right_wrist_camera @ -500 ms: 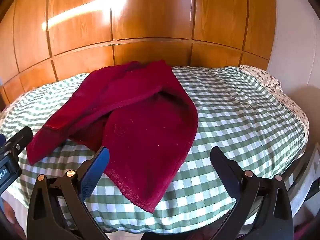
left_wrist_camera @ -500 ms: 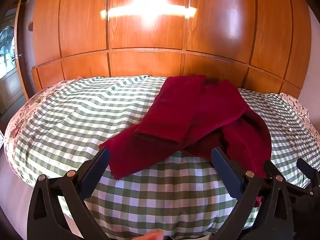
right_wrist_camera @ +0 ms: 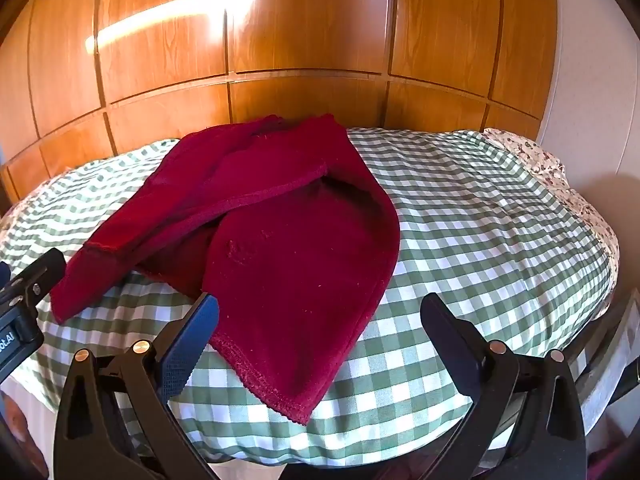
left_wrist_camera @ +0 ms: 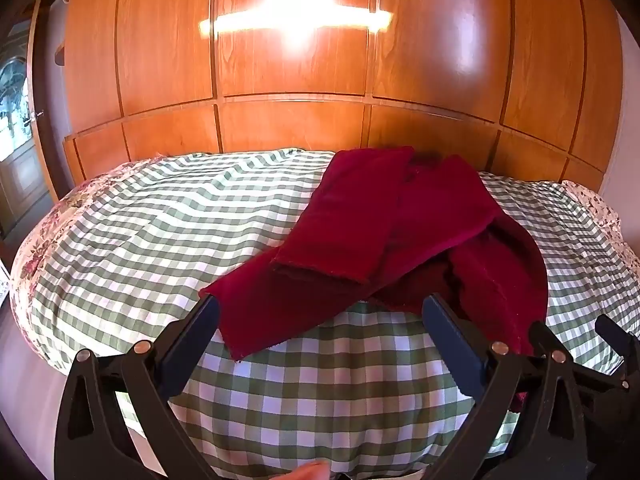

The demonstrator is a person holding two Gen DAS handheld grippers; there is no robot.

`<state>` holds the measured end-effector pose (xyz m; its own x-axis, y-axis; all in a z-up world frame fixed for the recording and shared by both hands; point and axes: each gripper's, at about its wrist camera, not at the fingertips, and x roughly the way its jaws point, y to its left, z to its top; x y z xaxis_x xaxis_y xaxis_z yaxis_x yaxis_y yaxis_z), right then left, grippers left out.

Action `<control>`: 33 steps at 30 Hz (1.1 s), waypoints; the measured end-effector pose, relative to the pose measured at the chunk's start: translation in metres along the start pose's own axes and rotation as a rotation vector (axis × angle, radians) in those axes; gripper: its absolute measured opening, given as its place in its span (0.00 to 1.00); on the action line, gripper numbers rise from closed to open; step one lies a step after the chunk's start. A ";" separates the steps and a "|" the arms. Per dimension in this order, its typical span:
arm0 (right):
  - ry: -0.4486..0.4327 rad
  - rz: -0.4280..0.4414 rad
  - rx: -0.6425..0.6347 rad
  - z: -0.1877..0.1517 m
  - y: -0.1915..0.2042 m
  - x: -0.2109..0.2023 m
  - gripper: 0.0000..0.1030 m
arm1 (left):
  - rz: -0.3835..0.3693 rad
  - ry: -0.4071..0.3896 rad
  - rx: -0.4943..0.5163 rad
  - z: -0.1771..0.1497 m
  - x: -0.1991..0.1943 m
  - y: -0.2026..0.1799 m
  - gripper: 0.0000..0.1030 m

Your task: Fold small clothes

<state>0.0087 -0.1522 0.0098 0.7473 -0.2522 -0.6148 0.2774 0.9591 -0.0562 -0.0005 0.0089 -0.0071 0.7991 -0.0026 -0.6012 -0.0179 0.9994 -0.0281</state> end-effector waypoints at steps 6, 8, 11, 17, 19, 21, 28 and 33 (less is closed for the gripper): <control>-0.023 0.003 -0.003 0.001 -0.003 -0.004 0.97 | 0.002 -0.011 0.003 0.003 -0.005 -0.005 0.98; -0.027 0.004 -0.003 0.002 -0.004 -0.004 0.97 | 0.002 -0.010 0.002 0.004 -0.005 -0.006 0.98; -0.026 0.004 -0.002 0.003 -0.004 -0.005 0.97 | 0.003 -0.009 -0.004 0.006 -0.006 -0.007 0.98; -0.024 0.004 0.000 0.003 -0.005 -0.004 0.97 | 0.005 -0.007 -0.003 0.007 -0.006 -0.009 0.98; -0.022 0.003 0.002 0.003 -0.006 -0.004 0.97 | 0.004 -0.005 -0.003 0.006 -0.005 -0.009 0.98; -0.022 0.001 0.004 0.003 -0.006 -0.003 0.97 | 0.004 -0.002 -0.001 0.006 -0.004 -0.009 0.98; -0.016 0.004 0.004 0.003 -0.007 -0.002 0.97 | 0.003 0.003 0.003 0.006 -0.002 -0.009 0.98; -0.017 0.004 0.003 0.004 -0.007 -0.002 0.97 | 0.002 0.003 0.003 0.006 -0.002 -0.008 0.98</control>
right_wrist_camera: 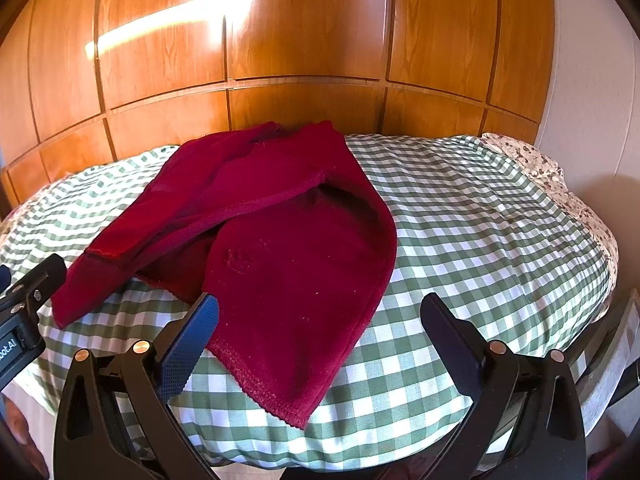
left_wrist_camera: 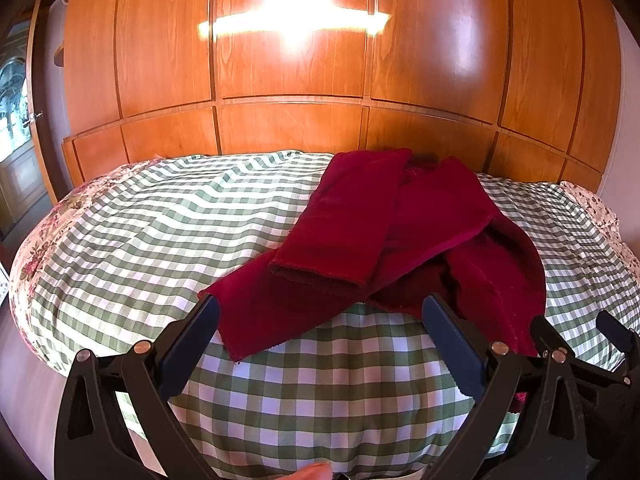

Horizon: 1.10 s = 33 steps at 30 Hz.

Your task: Fold small clothes

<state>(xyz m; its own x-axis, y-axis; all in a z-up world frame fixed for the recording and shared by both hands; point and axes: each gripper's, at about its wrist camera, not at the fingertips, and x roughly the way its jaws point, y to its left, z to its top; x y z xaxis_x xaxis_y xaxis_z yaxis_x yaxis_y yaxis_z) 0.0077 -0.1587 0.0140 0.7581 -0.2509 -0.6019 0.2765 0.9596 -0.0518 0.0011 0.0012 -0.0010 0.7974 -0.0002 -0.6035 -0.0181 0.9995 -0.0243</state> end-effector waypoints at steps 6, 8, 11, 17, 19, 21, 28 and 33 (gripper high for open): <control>-0.002 0.000 -0.002 0.000 0.001 0.000 0.97 | -0.001 0.000 0.002 0.000 0.000 0.000 0.98; -0.004 -0.001 -0.004 0.000 0.001 0.000 0.97 | -0.001 0.000 0.001 0.000 0.000 0.000 0.98; -0.005 -0.001 -0.005 0.000 0.002 0.000 0.97 | -0.001 -0.001 0.002 0.000 0.000 0.000 0.98; -0.005 -0.001 -0.005 0.000 0.002 0.000 0.97 | -0.001 0.000 0.001 -0.001 0.000 0.000 0.98; -0.005 -0.001 -0.005 0.000 0.002 0.000 0.97 | -0.001 -0.001 0.002 -0.001 0.000 0.000 0.98; -0.005 -0.001 -0.006 -0.001 0.002 0.000 0.97 | -0.001 0.000 0.002 -0.001 0.000 0.000 0.98; -0.004 -0.002 -0.007 -0.001 0.002 0.001 0.97 | -0.002 0.004 0.003 -0.001 0.001 0.001 0.98; 0.006 -0.006 -0.008 -0.003 0.003 0.003 0.97 | -0.002 0.016 0.006 -0.002 0.004 0.001 0.98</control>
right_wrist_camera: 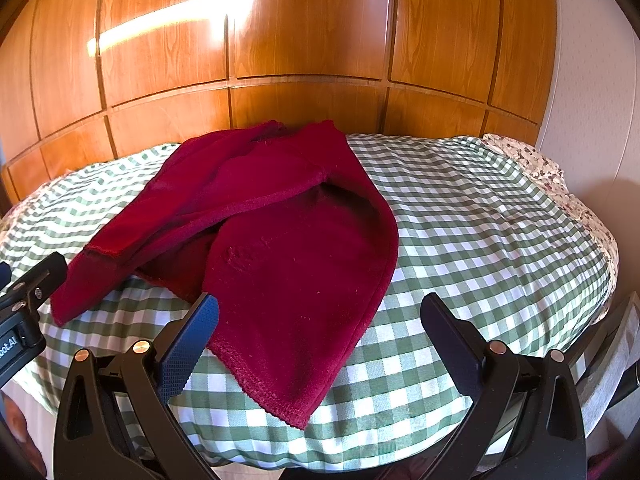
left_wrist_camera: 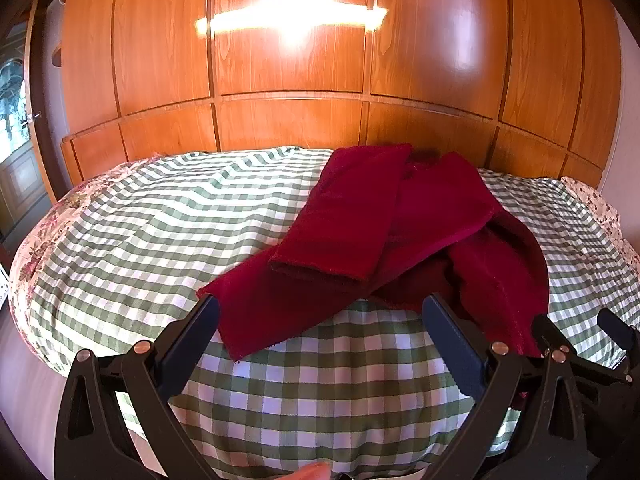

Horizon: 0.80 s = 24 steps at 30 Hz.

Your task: Fold small clothes

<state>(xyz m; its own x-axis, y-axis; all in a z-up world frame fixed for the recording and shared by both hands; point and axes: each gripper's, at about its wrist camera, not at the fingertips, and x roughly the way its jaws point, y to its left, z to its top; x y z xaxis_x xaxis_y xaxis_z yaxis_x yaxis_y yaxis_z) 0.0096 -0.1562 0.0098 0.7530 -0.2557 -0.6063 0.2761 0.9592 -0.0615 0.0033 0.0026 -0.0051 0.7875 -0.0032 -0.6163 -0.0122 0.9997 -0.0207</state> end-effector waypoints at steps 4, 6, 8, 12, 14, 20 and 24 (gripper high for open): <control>0.014 0.009 0.001 -0.001 -0.001 0.006 0.97 | -0.002 0.026 0.021 -0.002 0.008 -0.002 0.98; 0.025 0.040 0.008 0.000 -0.004 0.010 0.97 | 0.003 0.042 0.026 -0.003 0.013 -0.003 0.98; 0.039 0.098 0.017 0.002 -0.008 0.015 0.97 | 0.004 0.054 0.034 -0.002 0.018 -0.002 0.98; 0.094 0.240 0.109 0.016 -0.029 0.028 0.93 | 0.001 0.058 0.033 0.002 0.028 0.010 0.97; 0.119 0.287 0.158 0.025 -0.040 0.036 0.84 | -0.026 0.070 0.040 0.003 0.033 0.016 0.97; 0.204 0.467 0.281 0.053 -0.047 0.071 0.63 | -0.045 0.087 0.094 0.003 0.050 0.028 0.89; 0.304 0.635 0.267 0.065 -0.007 0.094 0.54 | -0.089 0.106 0.103 0.005 0.058 0.036 0.82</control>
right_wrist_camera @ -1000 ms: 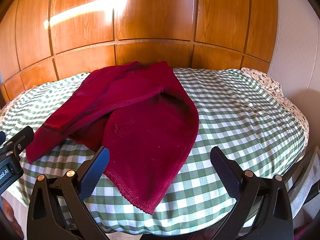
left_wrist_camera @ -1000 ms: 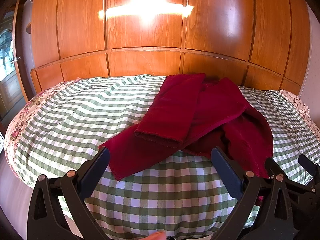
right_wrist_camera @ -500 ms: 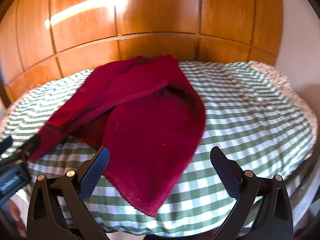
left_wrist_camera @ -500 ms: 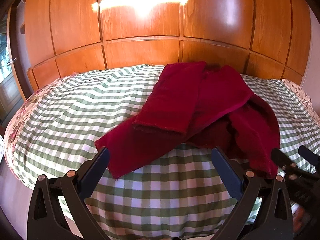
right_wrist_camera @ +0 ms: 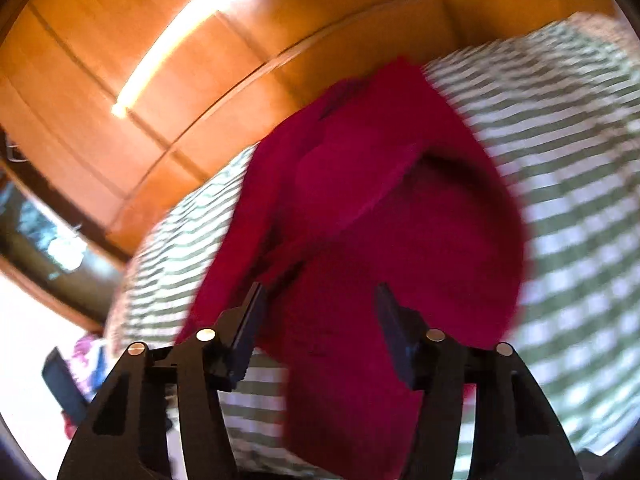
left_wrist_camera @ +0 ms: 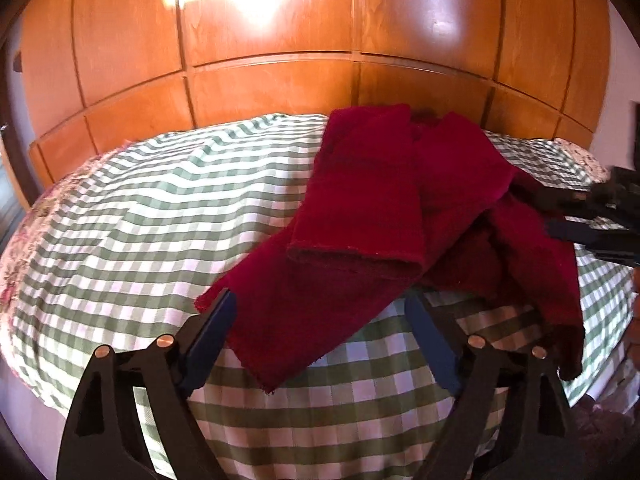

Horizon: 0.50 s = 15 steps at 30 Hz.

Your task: Fold small clothes

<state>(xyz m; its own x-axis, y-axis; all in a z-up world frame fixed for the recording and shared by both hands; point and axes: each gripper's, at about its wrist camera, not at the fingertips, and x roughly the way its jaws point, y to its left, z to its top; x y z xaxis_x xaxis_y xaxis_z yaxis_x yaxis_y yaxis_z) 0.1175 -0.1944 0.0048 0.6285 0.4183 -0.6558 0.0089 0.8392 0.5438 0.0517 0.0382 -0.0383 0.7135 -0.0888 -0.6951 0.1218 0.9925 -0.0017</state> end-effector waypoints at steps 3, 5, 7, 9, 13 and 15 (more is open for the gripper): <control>0.097 0.063 0.013 0.001 0.016 0.036 0.51 | -0.004 -0.016 0.050 0.003 0.004 -0.005 0.82; 0.126 0.061 0.042 0.004 0.017 0.057 0.50 | -0.019 -0.035 0.075 0.008 0.006 -0.011 0.83; 0.149 0.053 0.090 0.009 0.016 0.076 0.50 | -0.025 -0.049 0.110 0.015 0.011 -0.019 0.84; 0.163 0.027 0.093 0.012 0.019 0.090 0.39 | -0.013 -0.045 0.138 0.020 0.023 -0.025 0.83; 0.164 -0.035 0.012 0.016 0.024 0.097 0.13 | -0.079 0.039 0.135 0.029 0.053 -0.027 0.37; 0.153 -0.044 -0.041 0.021 0.026 0.086 0.10 | -0.131 0.071 0.110 0.035 0.059 -0.022 0.05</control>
<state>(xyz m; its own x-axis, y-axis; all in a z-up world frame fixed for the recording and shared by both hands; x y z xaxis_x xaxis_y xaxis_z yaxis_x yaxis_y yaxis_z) 0.1877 -0.1441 -0.0266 0.5025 0.4265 -0.7521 -0.0004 0.8700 0.4931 0.1151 0.0079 -0.0547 0.6361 -0.2067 -0.7434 0.2878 0.9575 -0.0199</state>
